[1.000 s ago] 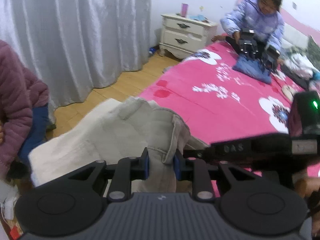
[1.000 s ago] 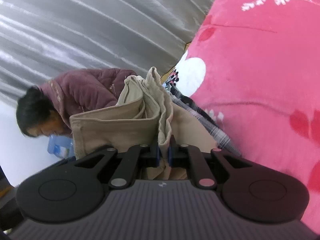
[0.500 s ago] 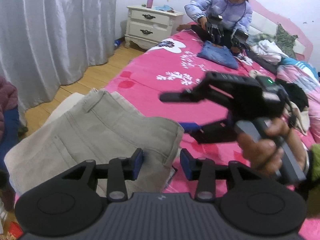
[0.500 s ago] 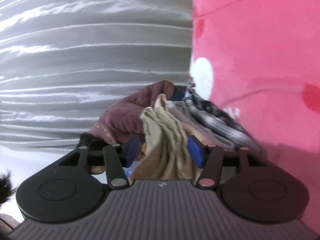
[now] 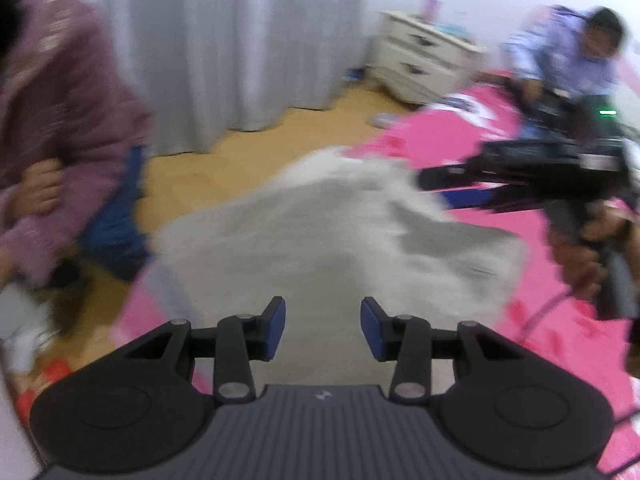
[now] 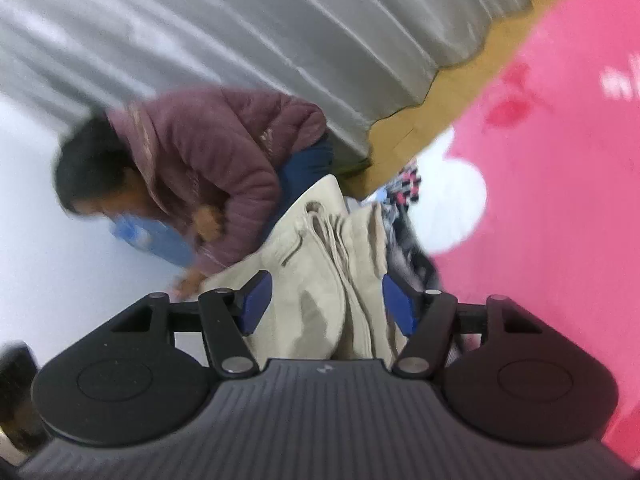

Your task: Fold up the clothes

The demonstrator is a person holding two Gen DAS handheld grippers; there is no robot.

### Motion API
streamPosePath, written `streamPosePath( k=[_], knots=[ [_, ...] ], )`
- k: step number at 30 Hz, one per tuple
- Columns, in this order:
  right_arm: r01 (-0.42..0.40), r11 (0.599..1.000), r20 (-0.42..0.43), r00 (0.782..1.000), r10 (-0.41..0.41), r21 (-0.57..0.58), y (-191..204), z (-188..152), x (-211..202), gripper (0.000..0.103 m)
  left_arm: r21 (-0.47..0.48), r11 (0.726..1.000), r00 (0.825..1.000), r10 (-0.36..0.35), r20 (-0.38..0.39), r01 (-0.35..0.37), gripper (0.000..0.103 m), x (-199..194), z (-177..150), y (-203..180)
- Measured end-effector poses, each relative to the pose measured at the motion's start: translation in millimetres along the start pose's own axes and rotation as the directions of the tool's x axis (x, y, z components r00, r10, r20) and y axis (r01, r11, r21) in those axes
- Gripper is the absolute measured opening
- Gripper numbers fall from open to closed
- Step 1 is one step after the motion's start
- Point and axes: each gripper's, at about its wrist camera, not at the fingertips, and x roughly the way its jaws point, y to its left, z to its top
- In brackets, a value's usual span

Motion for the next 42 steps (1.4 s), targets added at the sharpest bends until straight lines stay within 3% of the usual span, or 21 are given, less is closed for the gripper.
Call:
streamPosePath(
  k=[1, 2, 3, 5, 9, 13, 16, 19, 23, 28, 30, 32, 35, 37, 38, 42],
  knots=[
    [0.032, 0.999, 0.005, 0.999, -0.031, -0.039, 7, 2, 5, 0.05, -0.01, 1.0, 1.0, 0.028, 0.005, -0.028, 0.044, 3, 0, 4],
    [0.067, 0.995, 0.01, 0.998, -0.067, -0.078, 14, 4, 10, 0.023, -0.02, 0.999, 0.999, 0.049, 0.008, -0.049, 0.044, 6, 0, 8],
    [0.085, 0.989, 0.024, 0.996, -0.083, -0.117, 20, 3, 13, 0.011, -0.033, 0.998, 0.998, 0.057, 0.005, -0.057, 0.044, 8, -1, 12],
    [0.083, 0.978, 0.075, 0.995, -0.069, -0.193, 34, -1, 12, 0.008, -0.061, 0.997, 0.999, 0.054, -0.009, -0.054, 0.044, 12, -5, 17],
    [0.012, 0.961, 0.112, 0.993, 0.02, -0.276, 57, -3, 5, 0.008, -0.089, 0.995, 0.999, 0.036, -0.037, -0.039, 0.044, 11, -12, 25],
    [-0.088, 0.943, 0.097, 0.987, 0.125, -0.32, 68, 6, 11, 0.007, -0.112, 0.992, 0.997, 0.054, -0.046, -0.059, 0.044, 11, -14, 33],
    [-0.059, 0.955, 0.098, 0.991, 0.092, -0.292, 54, 13, 17, 0.007, -0.126, 0.99, 0.997, 0.058, -0.045, -0.063, 0.043, 15, -10, 37],
    [-0.008, 0.99, 0.092, 0.996, 0.021, -0.137, 7, 18, 23, 0.007, -0.122, 0.991, 0.998, 0.046, -0.038, -0.05, 0.044, 20, -8, 35],
    [-0.043, 0.999, 0.065, 0.997, 0.041, 0.03, -34, 21, 24, 0.016, -0.095, 0.994, 0.998, 0.052, -0.034, -0.056, 0.044, 23, -7, 32],
    [0.045, 0.999, 0.172, 0.984, -0.041, -0.018, -11, 27, -19, 0.02, -0.116, 0.991, 0.998, 0.062, -0.029, -0.065, 0.045, 20, -6, 36],
    [0.047, 0.998, 0.146, 0.988, -0.042, -0.03, -7, 28, -18, 0.027, -0.131, 0.989, 0.997, 0.069, -0.016, -0.07, 0.046, 21, -4, 39],
    [0.046, 0.998, 0.098, 0.994, -0.042, -0.043, -6, 29, -9, 0.051, -0.134, 0.988, 0.997, 0.075, -0.013, -0.076, 0.046, 25, -4, 40],
    [0.054, 0.996, 0.007, 0.999, -0.054, -0.078, -5, 34, 21, 0.06, -0.136, 0.987, 0.996, 0.084, -0.011, -0.085, 0.047, 33, -4, 41],
    [0.077, 0.989, -0.037, 0.996, -0.082, -0.123, 2, 36, 42, 0.055, -0.138, 0.986, 0.996, 0.09, -0.01, -0.09, 0.047, 38, -3, 41],
    [0.09, 0.984, -0.047, 0.994, -0.098, -0.156, 7, 35, 49, 0.034, -0.139, 0.986, 0.996, 0.093, -0.01, -0.093, 0.046, 40, -3, 41],
    [0.157, 0.926, -0.002, 0.986, -0.167, -0.343, 47, 24, 46, 0.016, -0.148, 0.983, 0.995, 0.104, -0.009, -0.104, 0.047, 44, -6, 44]
  ],
)
